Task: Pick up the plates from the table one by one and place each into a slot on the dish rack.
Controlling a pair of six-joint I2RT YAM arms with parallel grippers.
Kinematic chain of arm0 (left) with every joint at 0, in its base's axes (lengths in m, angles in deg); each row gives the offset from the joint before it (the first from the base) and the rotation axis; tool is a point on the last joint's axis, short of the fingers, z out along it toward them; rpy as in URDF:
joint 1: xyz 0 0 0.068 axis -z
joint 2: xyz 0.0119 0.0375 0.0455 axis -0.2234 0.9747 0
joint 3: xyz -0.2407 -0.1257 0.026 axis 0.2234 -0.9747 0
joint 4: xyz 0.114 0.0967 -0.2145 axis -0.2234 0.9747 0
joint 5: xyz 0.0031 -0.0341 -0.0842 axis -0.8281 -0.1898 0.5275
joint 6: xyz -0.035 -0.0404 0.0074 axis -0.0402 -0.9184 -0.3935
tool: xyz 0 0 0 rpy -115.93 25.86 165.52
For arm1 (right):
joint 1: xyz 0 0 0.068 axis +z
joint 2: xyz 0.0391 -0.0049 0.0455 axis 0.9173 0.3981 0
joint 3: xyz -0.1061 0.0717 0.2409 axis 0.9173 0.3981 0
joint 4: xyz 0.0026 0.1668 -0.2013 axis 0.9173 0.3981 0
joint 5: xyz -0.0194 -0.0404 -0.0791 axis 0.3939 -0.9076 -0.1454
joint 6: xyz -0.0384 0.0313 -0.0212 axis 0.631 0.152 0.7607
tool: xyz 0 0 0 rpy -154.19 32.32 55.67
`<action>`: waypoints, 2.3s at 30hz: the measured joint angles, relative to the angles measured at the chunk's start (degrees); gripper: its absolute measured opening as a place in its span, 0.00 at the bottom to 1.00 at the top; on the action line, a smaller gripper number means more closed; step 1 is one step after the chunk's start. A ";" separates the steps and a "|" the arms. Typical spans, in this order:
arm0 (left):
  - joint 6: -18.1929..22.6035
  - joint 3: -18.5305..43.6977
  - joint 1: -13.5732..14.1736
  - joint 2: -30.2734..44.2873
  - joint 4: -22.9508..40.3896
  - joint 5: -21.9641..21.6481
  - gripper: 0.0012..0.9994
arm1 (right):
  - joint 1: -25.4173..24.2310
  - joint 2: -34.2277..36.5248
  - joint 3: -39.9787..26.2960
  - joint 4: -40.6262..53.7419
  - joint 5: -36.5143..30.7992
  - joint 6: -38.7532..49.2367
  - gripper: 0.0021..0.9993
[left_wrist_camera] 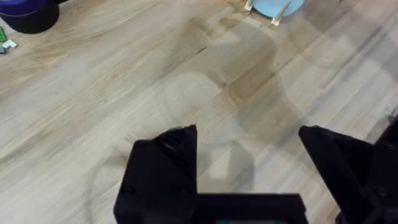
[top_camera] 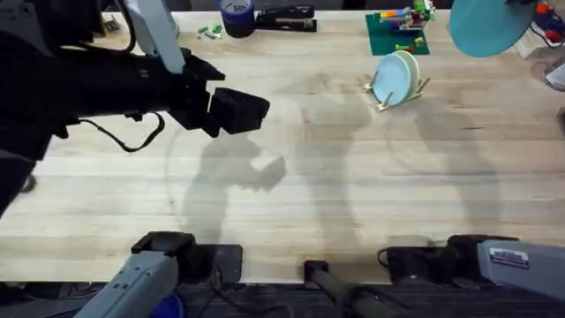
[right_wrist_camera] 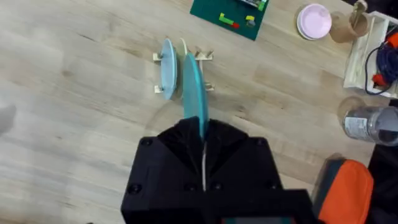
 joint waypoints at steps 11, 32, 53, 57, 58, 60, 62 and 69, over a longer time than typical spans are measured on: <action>0.00 0.00 0.00 0.00 0.00 0.00 0.99 | -0.02 0.00 0.00 -3.21 -2.05 0.50 0.03; 0.02 0.00 0.00 0.00 0.11 0.00 0.99 | -0.07 5.68 -0.09 -7.02 -4.57 2.16 0.03; 0.00 0.00 0.00 0.00 0.48 -0.04 1.00 | -0.07 13.56 -0.11 -7.04 -4.57 2.16 0.03; 0.00 0.00 0.00 0.00 0.48 -0.04 1.00 | -0.07 14.60 -0.11 -7.04 -4.57 2.16 0.03; 0.01 0.00 0.00 0.00 0.48 -0.05 1.00 | -0.07 14.90 -0.09 -7.04 -4.57 2.16 0.03; 0.02 0.00 0.00 0.00 0.48 -0.07 0.99 | -0.07 15.63 -0.11 -7.04 -4.57 2.16 0.03; 0.00 0.00 0.00 0.00 0.48 -0.07 0.99 | -0.07 16.43 -0.09 -7.04 -4.57 2.16 0.03; 0.00 0.00 0.00 0.00 0.48 -0.11 1.00 | -0.07 17.73 -0.09 -7.30 -4.57 2.16 0.03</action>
